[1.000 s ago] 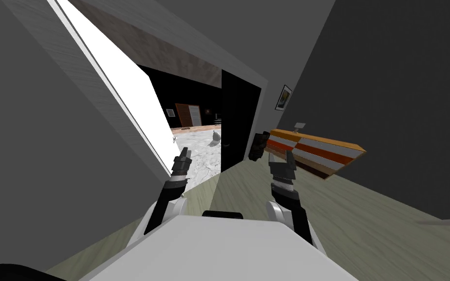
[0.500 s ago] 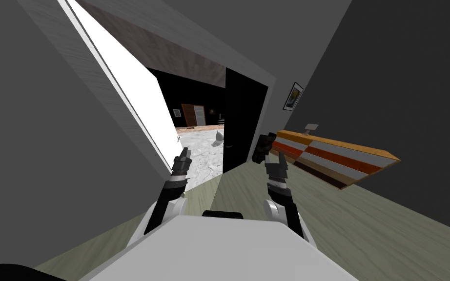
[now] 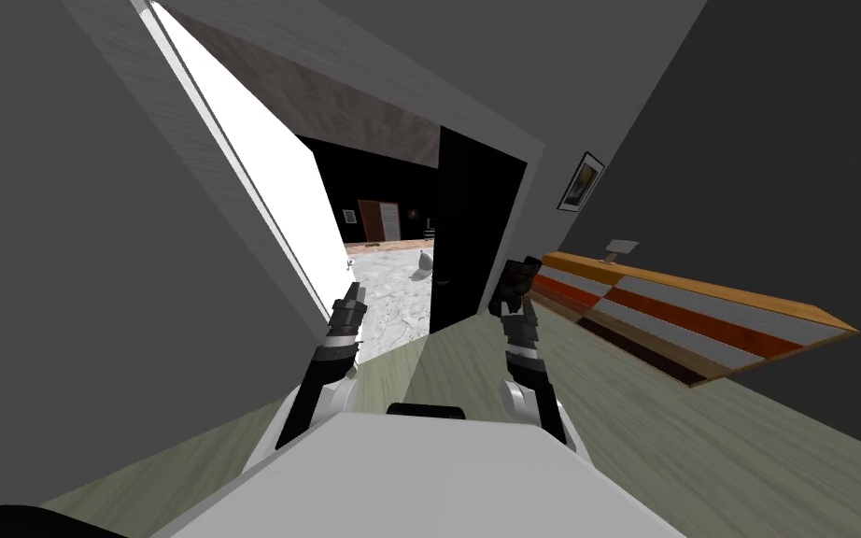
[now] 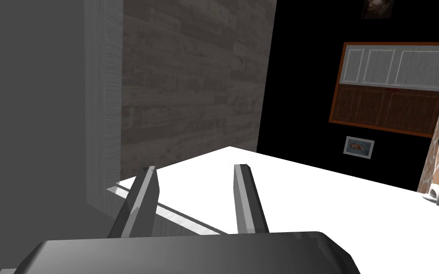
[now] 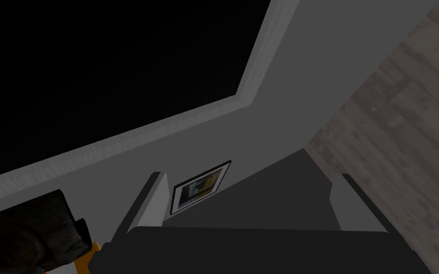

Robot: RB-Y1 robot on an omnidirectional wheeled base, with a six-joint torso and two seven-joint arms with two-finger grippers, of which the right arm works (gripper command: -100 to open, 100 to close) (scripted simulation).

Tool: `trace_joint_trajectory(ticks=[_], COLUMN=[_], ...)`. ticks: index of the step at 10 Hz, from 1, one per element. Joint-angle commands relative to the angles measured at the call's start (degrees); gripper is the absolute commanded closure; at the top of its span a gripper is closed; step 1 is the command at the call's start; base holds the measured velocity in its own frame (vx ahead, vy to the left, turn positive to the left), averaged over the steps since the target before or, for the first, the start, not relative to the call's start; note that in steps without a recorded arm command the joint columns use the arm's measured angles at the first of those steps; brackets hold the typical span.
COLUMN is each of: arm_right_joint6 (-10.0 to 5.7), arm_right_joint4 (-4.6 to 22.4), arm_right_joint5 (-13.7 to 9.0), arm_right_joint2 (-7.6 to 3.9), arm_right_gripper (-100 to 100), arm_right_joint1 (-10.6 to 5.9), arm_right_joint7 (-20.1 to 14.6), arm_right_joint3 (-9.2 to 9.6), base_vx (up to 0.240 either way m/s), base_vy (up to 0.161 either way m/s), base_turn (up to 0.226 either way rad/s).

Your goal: Push the door open

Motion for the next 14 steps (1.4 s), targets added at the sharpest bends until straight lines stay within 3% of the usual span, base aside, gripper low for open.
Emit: trace_joint_trajectory(ticks=[1, 8, 13, 14], arm_right_joint6=[-1.00, -2.52, -4.15, -4.15], arm_right_joint4=[2.9, 11.8, 19.8, 20.2], arm_right_joint5=[-0.2, -0.6, -1.1, -1.1], arm_right_joint2=[-0.41, -1.35, -2.24, -2.24], arm_right_gripper=[-100, -100, -100, -100], arm_right_joint1=[-1.46, -4.46, -7.64, -7.64], arm_right_joint7=[0.0, 0.0, 0.0, 0.0], arm_right_joint3=[-0.06, -0.31, -0.57, -0.57], base_vx=[0.075, 0.045, 0.043, 0.035], base_vy=[-0.045, -0.033, -0.036, -0.038], base_turn=[0.198, 0.095, 0.107, 0.068])
